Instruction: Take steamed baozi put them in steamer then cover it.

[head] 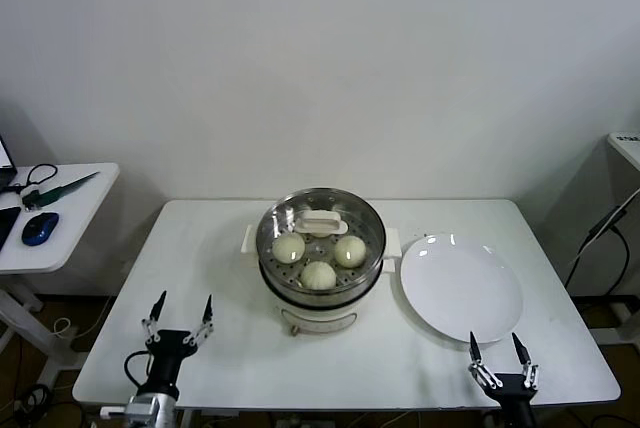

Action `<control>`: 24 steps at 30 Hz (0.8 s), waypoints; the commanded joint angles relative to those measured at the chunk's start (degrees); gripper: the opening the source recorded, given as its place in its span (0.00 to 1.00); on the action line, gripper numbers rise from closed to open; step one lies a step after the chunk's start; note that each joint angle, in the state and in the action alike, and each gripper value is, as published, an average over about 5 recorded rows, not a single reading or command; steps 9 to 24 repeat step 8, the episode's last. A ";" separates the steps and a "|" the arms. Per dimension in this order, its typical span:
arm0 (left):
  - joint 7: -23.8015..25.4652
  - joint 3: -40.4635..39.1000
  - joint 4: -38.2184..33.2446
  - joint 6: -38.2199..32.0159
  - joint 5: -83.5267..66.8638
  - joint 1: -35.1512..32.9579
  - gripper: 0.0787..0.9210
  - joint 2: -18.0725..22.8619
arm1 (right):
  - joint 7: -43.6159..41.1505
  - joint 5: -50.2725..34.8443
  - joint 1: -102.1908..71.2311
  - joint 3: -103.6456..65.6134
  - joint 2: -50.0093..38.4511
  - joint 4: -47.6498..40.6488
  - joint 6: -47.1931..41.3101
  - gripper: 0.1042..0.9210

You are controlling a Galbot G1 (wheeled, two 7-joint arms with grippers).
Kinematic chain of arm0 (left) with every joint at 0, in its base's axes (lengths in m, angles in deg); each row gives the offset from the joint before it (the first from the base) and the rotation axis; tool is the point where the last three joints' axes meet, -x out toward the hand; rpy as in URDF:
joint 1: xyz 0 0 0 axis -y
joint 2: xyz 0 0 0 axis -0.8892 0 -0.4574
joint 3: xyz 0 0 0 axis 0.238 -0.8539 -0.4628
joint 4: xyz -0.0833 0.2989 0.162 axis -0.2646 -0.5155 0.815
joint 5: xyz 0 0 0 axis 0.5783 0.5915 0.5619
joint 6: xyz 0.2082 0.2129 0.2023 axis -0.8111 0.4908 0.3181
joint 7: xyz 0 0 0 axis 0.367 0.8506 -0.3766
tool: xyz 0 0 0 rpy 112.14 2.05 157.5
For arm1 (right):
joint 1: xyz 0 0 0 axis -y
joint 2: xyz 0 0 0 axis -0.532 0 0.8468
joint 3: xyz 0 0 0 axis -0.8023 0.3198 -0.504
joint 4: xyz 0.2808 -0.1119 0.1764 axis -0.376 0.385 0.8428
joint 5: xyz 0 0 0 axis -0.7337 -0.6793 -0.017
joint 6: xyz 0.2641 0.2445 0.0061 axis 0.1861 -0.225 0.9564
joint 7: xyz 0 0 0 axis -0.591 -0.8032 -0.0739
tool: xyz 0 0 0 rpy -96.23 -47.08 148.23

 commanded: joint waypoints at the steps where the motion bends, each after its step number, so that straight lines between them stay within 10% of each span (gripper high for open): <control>1: 0.06 0.85 4.11 -5.36 -3.74 -1.54 0.88 0.17 | 0.36 0.03 0.03 0.16 -0.03 0.14 0.02 0.88; 24: 0.80 0.67 3.58 -5.13 -3.85 -1.63 0.88 0.18 | 0.30 -0.02 -0.26 0.26 -0.01 0.27 0.20 0.88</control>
